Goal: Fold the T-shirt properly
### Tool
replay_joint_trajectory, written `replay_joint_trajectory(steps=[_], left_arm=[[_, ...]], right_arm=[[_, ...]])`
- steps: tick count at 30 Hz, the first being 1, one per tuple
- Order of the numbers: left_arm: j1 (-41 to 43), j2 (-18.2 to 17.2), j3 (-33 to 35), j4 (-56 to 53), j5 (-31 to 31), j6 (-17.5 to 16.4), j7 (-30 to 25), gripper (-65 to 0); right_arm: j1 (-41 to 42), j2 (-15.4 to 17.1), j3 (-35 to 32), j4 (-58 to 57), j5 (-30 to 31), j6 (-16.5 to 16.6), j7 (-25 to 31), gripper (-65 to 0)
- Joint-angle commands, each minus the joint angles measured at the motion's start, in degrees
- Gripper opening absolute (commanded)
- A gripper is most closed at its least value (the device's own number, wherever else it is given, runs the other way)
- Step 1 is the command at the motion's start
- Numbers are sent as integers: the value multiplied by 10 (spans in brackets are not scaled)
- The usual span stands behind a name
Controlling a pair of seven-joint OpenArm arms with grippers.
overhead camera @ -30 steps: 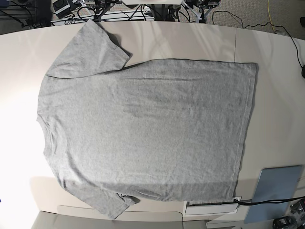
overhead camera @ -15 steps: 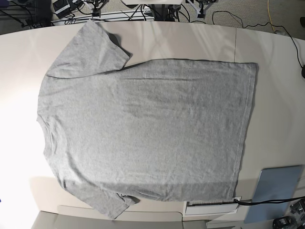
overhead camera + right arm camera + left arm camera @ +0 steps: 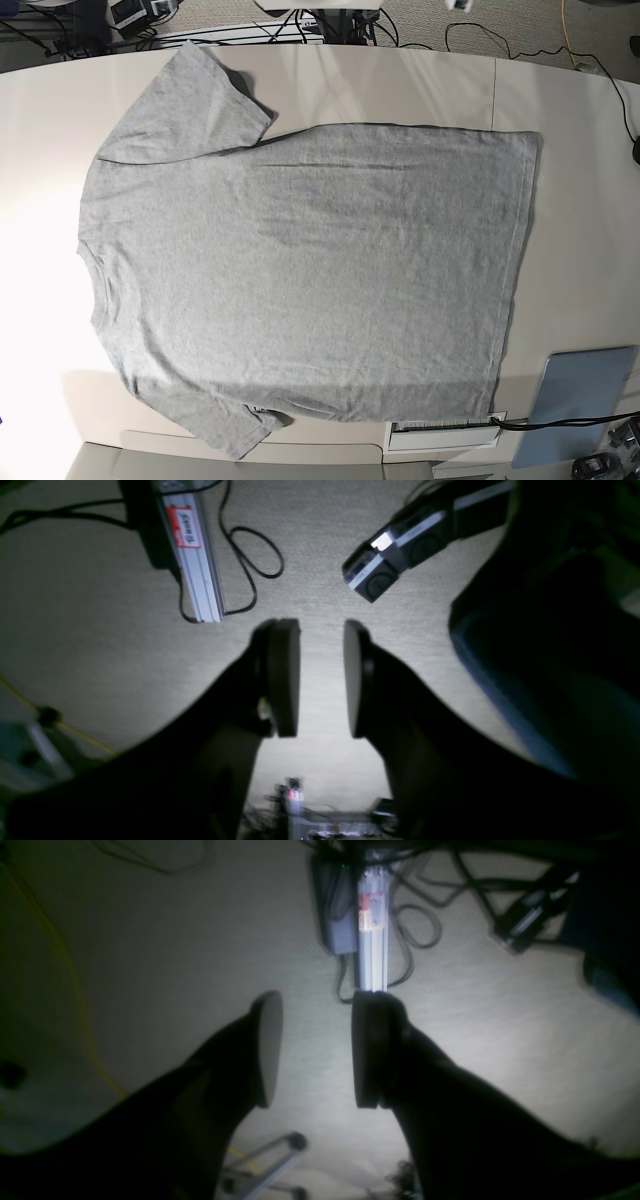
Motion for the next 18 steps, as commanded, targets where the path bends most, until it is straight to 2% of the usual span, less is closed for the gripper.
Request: replay_joint_trajectory(steps=[1,3,6,12,15,18], left_arm=[[28,-14,-1,39,-2,-4,1,-405],[73,-38,-1,119,6,-4,15,-405],[138,-75,-2,243,51,3,18,-405],[227,-162,-2,462,193,48,18,-405],[235,-195,-2,538,253,63,23,-405],[225,-215,-2,578,319,68,22,-405]], right_arm=[[-27,16,3,33,9,5,-3,-493],[-70,42,3,97,17,9,-16,-493],[-138,86,3,201,17,11,-18,-494],[-253,179,4,406,7,8,-50,-493],[-283,208,4,494,-44,-18,-65,-493],[-286,214,4,566,-117,-58,-94,-493]])
